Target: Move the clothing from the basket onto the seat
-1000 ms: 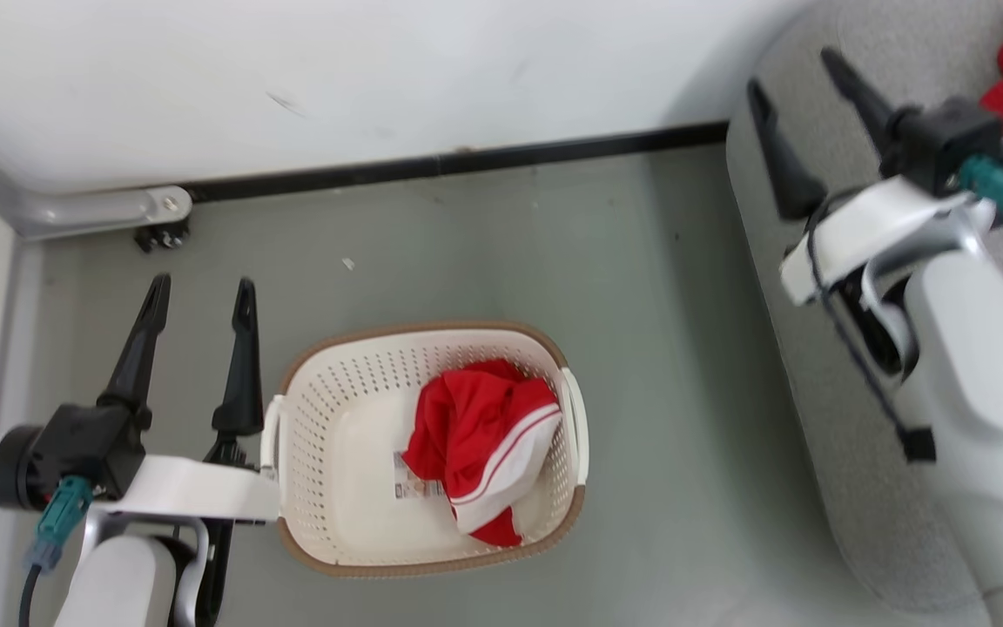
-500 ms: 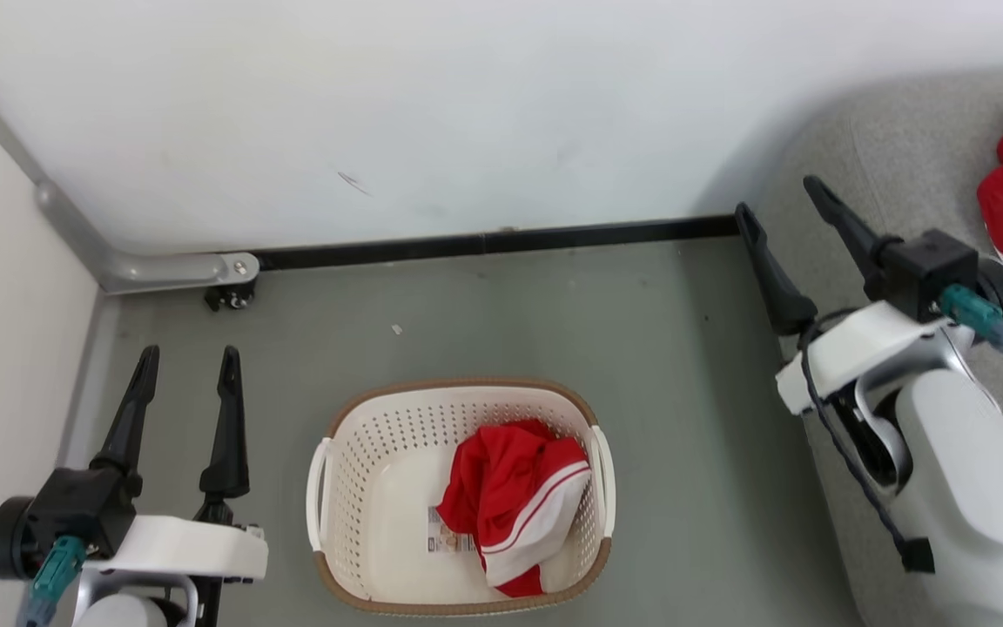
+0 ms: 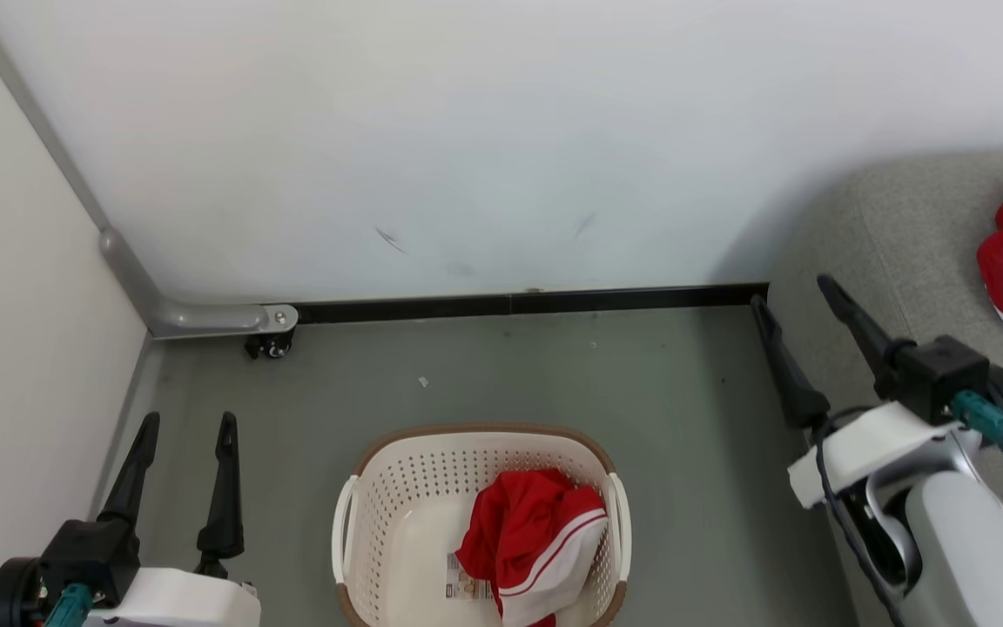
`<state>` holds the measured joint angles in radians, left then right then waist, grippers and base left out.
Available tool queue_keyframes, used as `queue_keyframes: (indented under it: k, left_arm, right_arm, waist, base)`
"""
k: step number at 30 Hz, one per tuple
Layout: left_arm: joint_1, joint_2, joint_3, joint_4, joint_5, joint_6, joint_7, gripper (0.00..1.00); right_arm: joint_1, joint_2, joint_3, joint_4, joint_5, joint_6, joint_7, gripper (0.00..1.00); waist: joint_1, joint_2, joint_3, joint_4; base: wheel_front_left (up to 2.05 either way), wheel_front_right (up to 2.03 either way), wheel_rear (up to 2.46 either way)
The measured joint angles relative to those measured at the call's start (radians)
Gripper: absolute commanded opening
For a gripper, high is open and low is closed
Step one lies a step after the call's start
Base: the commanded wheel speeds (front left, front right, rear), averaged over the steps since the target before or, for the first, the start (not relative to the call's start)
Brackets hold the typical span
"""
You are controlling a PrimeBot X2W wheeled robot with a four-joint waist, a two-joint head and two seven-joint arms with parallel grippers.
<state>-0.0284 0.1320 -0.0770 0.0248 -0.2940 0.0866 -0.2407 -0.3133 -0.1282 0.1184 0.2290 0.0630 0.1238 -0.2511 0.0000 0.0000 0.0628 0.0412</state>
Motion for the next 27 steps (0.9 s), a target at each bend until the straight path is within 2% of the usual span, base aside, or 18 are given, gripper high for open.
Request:
queue_keyframes:
  k: [11, 27]
  left_arm:
    - [0.041, 0.0, 0.001, 0.024, 0.001, -0.001, -0.007, 1.0]
    - [0.063, 0.0, 0.0, 0.032, 0.001, -0.01, -0.007, 1.0]
  right_arm:
    - [0.101, 0.019, -0.019, -0.04, -0.017, 0.0, 0.0, 1.0]
    - [0.151, 0.029, -0.024, -0.07, -0.044, 0.0, 0.0, 1.0]
  waist:
    - [0.0, 0.0, -0.056, 0.004]
    - [0.0, 0.0, -0.077, 0.004]
  base:
    - [0.0, 0.0, 0.0]
    - [0.0, 0.0, 0.0]
